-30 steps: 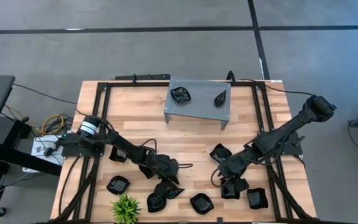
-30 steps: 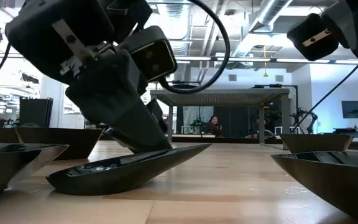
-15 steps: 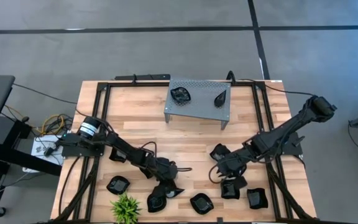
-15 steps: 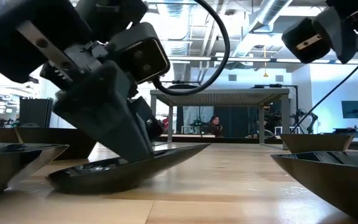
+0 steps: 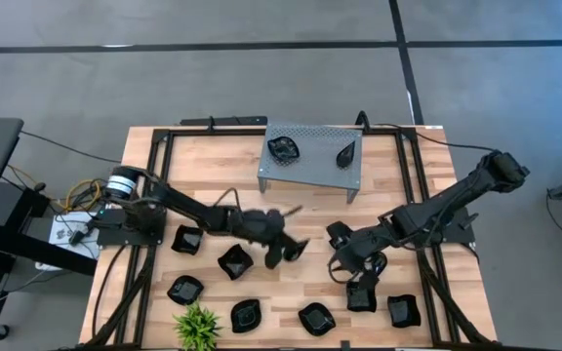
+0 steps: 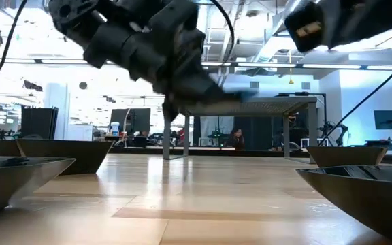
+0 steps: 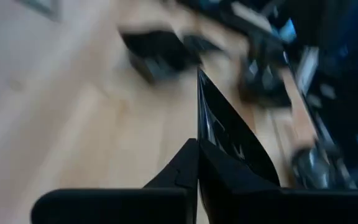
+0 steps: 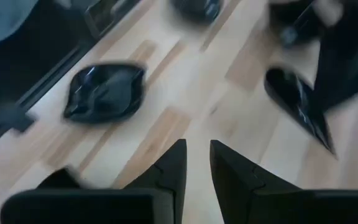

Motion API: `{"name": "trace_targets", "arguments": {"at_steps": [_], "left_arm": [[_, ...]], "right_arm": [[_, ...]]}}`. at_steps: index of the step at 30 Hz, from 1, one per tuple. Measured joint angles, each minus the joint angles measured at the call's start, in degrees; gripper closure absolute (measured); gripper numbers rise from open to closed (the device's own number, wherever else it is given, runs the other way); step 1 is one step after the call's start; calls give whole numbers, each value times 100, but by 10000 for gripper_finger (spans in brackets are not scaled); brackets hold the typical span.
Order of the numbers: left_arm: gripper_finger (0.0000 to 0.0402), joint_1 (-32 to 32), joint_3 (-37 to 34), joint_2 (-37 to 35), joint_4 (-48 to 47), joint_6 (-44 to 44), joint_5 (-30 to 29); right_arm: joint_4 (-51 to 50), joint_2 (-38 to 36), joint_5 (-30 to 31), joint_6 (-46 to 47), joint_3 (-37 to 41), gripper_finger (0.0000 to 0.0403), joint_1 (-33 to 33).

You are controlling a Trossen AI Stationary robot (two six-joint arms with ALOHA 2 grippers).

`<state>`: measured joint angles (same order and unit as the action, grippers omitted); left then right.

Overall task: Pick & Place Mini shaped plates
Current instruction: Stack the black drop-shaped plate on the other drop-shaped plates on the shelf

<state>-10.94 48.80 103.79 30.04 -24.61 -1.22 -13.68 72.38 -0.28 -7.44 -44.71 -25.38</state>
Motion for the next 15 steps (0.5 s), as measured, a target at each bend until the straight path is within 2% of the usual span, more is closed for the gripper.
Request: {"name": "trace_targets", "arguments": {"at_steps": [4,9,15], "left_arm": [[395,221,1,-376,0,-11,-404],[392,387,2,-529,-113,33,-462],[391,554,0,-528,-122,10,-477]], "right_arm": [[342,0,503,17,0,337,160],[400,0,1358,-822,0,334,206],[1110,4,1508,-968,0,299,430]]}}
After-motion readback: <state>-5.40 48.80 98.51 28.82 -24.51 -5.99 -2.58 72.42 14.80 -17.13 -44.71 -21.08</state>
